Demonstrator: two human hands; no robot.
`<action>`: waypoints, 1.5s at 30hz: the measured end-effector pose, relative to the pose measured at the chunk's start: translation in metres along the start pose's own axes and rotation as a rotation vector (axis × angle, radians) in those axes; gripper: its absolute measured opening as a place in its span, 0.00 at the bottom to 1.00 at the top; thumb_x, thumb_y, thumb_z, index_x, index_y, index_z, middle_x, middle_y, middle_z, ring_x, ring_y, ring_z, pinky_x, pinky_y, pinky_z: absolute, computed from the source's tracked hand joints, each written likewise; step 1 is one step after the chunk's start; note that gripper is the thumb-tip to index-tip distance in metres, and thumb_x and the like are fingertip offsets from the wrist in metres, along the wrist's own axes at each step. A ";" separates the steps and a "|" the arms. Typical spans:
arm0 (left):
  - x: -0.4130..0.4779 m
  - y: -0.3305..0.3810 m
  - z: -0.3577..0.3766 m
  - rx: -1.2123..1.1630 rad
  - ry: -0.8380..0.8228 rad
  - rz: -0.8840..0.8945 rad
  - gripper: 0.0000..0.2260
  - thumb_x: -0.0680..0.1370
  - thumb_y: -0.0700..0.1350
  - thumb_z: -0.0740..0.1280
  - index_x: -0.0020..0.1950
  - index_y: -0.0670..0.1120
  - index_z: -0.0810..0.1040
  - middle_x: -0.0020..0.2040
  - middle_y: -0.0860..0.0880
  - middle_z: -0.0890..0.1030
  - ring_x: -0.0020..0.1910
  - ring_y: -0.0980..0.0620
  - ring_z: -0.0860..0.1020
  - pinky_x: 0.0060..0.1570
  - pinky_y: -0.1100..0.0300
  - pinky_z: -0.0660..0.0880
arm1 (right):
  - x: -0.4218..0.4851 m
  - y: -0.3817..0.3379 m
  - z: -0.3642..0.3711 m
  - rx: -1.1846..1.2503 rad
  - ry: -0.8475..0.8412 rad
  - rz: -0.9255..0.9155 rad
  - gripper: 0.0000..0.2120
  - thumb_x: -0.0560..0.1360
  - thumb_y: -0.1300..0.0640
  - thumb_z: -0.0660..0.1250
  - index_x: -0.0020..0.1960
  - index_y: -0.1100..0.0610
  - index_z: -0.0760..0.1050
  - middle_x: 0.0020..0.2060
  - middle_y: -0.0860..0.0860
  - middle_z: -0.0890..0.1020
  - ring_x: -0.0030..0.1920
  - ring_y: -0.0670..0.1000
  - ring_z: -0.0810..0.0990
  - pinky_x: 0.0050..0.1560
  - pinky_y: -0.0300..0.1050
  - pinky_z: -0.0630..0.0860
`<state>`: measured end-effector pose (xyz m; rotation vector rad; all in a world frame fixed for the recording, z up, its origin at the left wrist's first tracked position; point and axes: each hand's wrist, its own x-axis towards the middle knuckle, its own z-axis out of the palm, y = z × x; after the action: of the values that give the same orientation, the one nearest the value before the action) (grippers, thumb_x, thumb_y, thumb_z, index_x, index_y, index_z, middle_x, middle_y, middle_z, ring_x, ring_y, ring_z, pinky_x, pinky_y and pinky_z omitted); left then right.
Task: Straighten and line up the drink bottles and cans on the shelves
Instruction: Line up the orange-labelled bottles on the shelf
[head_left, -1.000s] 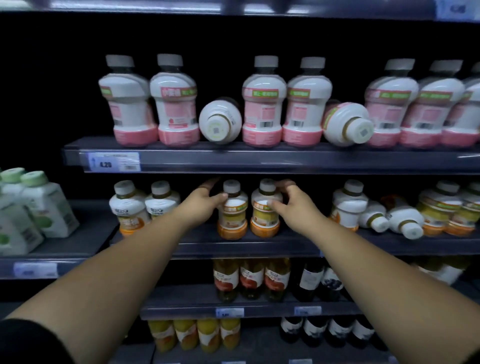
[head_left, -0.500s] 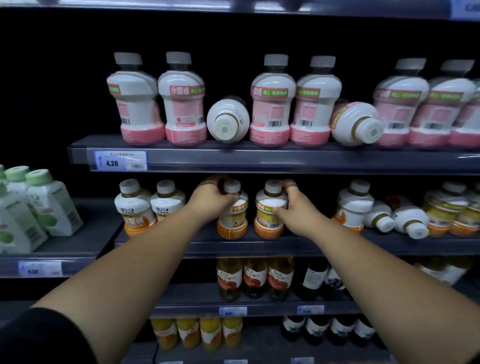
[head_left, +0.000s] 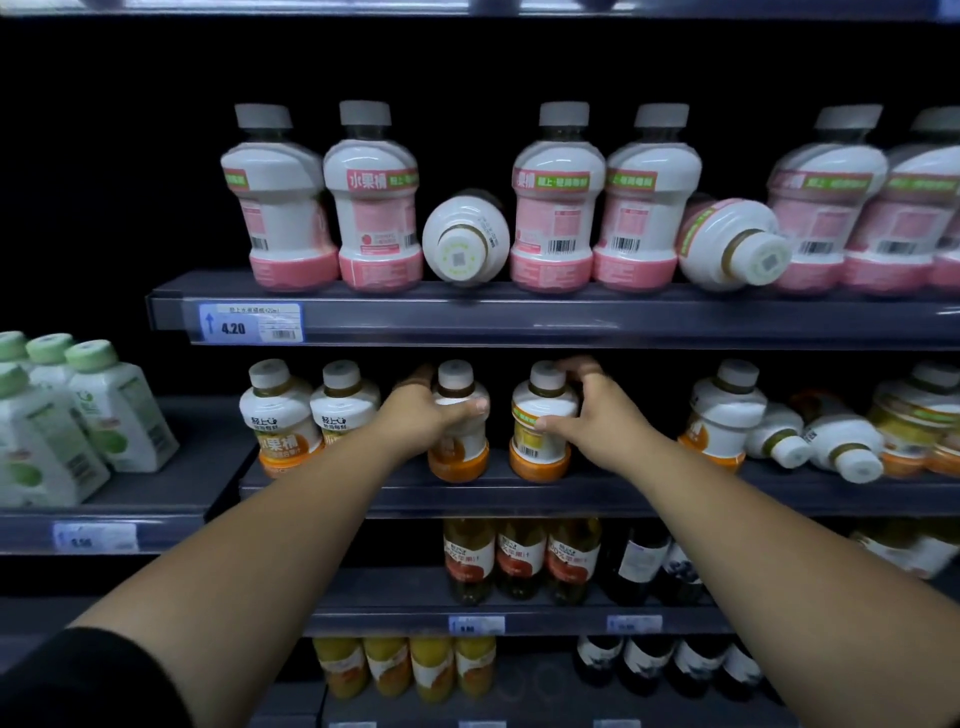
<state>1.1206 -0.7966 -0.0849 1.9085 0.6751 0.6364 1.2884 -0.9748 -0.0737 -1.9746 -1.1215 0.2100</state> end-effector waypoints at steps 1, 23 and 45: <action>-0.002 -0.001 0.000 -0.032 -0.023 -0.007 0.22 0.72 0.52 0.77 0.63 0.53 0.73 0.58 0.54 0.81 0.58 0.54 0.79 0.58 0.58 0.75 | 0.001 0.001 0.001 0.010 0.004 0.004 0.33 0.66 0.54 0.80 0.66 0.46 0.68 0.63 0.51 0.77 0.61 0.51 0.77 0.64 0.50 0.75; -0.026 0.004 -0.010 0.392 0.099 0.161 0.33 0.74 0.49 0.75 0.76 0.54 0.64 0.68 0.46 0.72 0.66 0.48 0.72 0.64 0.56 0.70 | -0.006 0.010 0.016 -0.015 -0.072 -0.045 0.38 0.75 0.55 0.73 0.77 0.42 0.57 0.71 0.51 0.70 0.70 0.53 0.70 0.70 0.52 0.70; -0.005 0.027 -0.043 0.738 -0.220 0.275 0.30 0.77 0.50 0.71 0.76 0.52 0.64 0.67 0.44 0.74 0.63 0.45 0.74 0.56 0.59 0.70 | -0.003 -0.008 0.021 0.074 0.014 -0.014 0.29 0.71 0.59 0.76 0.63 0.38 0.68 0.64 0.48 0.76 0.64 0.48 0.76 0.66 0.53 0.74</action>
<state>1.0920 -0.7831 -0.0446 2.7427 0.5467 0.3476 1.2709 -0.9633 -0.0816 -1.8998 -1.1031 0.2264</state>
